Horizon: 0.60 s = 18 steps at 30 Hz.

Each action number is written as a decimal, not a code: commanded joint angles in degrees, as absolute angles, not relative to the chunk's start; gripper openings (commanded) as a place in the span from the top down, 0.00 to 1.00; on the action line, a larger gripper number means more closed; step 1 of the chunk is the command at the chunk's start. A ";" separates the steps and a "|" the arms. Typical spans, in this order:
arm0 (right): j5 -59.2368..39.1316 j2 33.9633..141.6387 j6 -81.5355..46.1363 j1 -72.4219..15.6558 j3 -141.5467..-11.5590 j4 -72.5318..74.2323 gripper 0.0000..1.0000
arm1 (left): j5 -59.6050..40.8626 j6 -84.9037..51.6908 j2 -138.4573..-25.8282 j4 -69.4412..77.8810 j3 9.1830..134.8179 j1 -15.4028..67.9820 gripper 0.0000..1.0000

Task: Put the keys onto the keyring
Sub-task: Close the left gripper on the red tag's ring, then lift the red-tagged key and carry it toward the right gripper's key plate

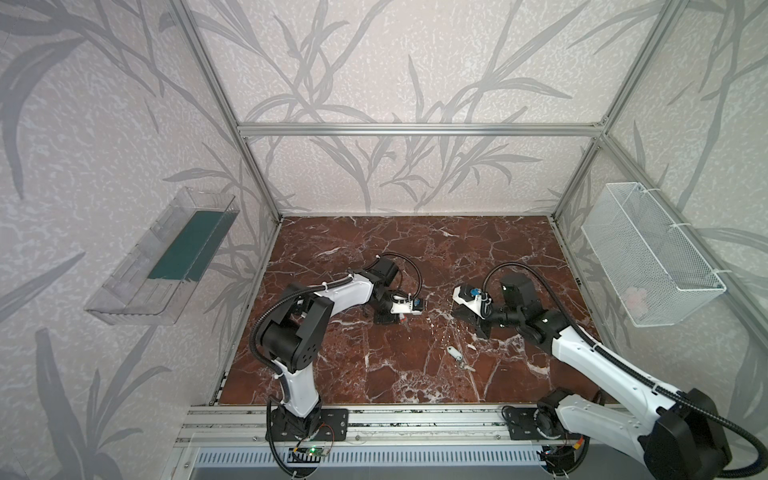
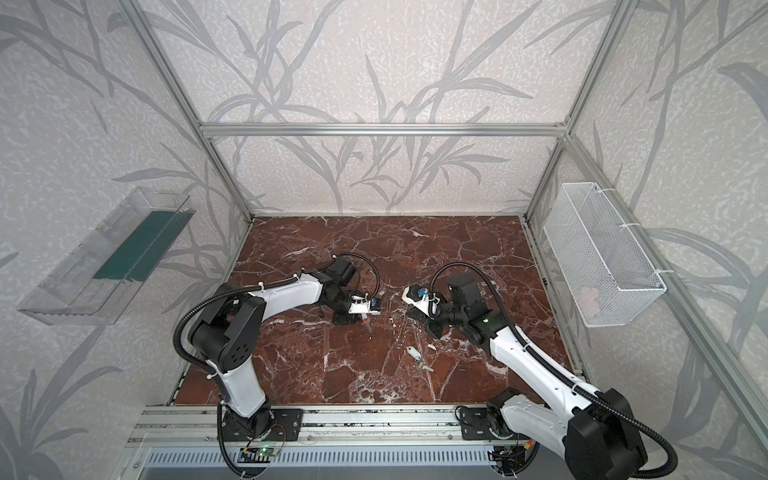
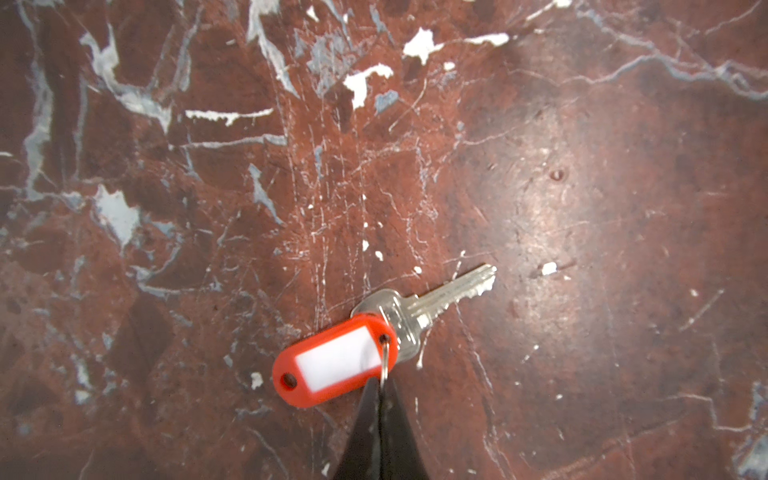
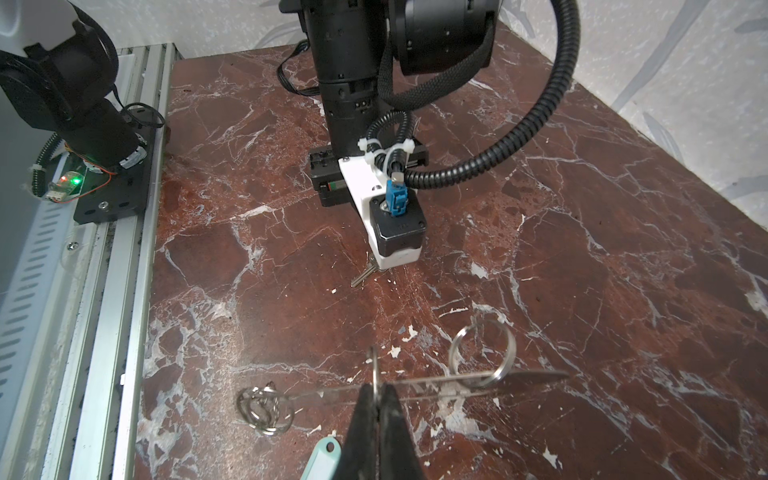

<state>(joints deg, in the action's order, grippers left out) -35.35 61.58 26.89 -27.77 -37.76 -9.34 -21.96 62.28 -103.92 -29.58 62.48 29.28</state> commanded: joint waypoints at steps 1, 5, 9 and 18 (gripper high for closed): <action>-35.01 60.75 27.25 -27.95 -39.04 -9.16 1.00 | -23.35 58.63 -100.67 -31.43 62.87 29.47 1.00; -34.67 60.30 26.66 -27.95 -38.36 -8.31 1.00 | -25.44 53.24 -97.63 -32.27 62.74 29.62 1.00; -34.89 60.21 26.37 -27.91 -38.32 -8.26 1.00 | -25.85 51.83 -97.06 -32.75 61.08 29.96 1.00; -34.45 59.57 26.55 -27.95 -37.67 -8.69 1.00 | -21.64 42.64 -99.94 -33.30 62.01 32.67 1.00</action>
<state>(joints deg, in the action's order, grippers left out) -34.48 60.60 26.83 -27.77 -37.74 -9.28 -22.90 46.24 -98.67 -31.33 61.76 31.88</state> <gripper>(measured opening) 0.045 0.047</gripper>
